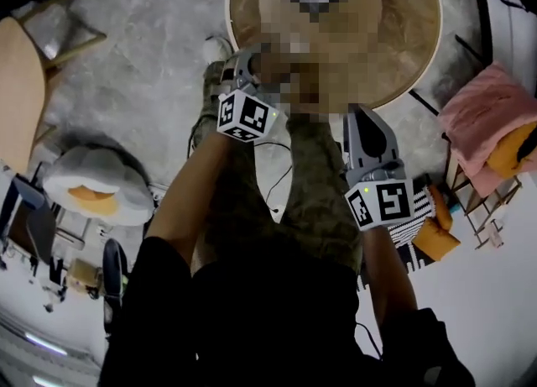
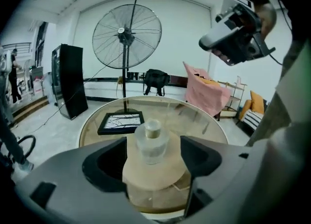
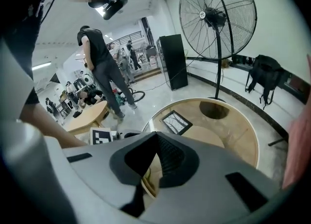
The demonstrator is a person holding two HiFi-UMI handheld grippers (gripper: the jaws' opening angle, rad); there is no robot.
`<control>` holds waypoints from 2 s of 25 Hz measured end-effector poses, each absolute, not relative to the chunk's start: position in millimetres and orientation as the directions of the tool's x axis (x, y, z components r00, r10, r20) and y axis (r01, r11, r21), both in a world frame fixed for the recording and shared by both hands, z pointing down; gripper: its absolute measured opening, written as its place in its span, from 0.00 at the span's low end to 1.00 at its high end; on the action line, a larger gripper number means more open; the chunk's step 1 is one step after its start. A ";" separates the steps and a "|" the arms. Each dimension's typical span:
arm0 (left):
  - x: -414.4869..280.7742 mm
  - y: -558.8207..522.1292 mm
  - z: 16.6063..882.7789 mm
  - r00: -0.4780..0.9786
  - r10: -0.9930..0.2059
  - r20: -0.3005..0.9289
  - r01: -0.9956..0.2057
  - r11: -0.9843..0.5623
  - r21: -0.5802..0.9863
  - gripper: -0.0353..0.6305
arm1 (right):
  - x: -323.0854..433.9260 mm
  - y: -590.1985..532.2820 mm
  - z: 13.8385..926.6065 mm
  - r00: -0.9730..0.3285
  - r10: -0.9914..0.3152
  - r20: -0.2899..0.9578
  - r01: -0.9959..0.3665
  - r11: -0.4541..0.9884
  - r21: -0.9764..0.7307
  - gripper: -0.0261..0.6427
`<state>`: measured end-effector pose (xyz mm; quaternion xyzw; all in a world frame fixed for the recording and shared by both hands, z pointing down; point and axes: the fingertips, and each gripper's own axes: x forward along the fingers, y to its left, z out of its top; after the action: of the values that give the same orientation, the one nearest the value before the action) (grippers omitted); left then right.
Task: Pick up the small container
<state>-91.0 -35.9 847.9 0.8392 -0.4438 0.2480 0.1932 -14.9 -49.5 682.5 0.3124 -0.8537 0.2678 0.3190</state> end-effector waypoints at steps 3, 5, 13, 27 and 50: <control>-91.2 -43.0 864.9 0.485 -0.659 0.575 -0.832 -0.550 0.072 0.57 | -19.5 -39.6 695.3 -0.608 -0.337 0.719 -0.690 0.672 -0.269 0.06; -91.4 -48.6 873.1 0.475 -0.671 0.569 -0.843 -0.533 0.075 0.58 | -14.9 -36.6 700.8 -0.605 -0.333 0.723 -0.694 0.666 -0.274 0.06; -68.4 -73.3 890.7 0.534 -0.648 0.544 -0.795 -0.604 0.060 0.59 | 17.8 -49.7 722.4 -0.564 -0.372 0.737 -0.748 0.609 -0.264 0.06; -44.6 -93.3 910.2 0.562 -0.619 0.549 -0.748 -0.664 0.017 0.59 | 36.4 -50.9 734.0 -0.538 -0.387 0.749 -0.781 0.563 -0.270 0.06; -55.6 -111.5 769.9 0.577 -0.661 0.480 -0.777 -0.626 0.072 0.58 | 44.4 -67.1 667.4 -0.500 -0.527 0.687 -0.840 0.488 -0.238 0.06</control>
<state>-55.6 -111.5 769.9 0.8771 -0.4099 0.2086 0.1386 44.4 -67.1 667.4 0.4179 -0.8176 0.2856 0.2744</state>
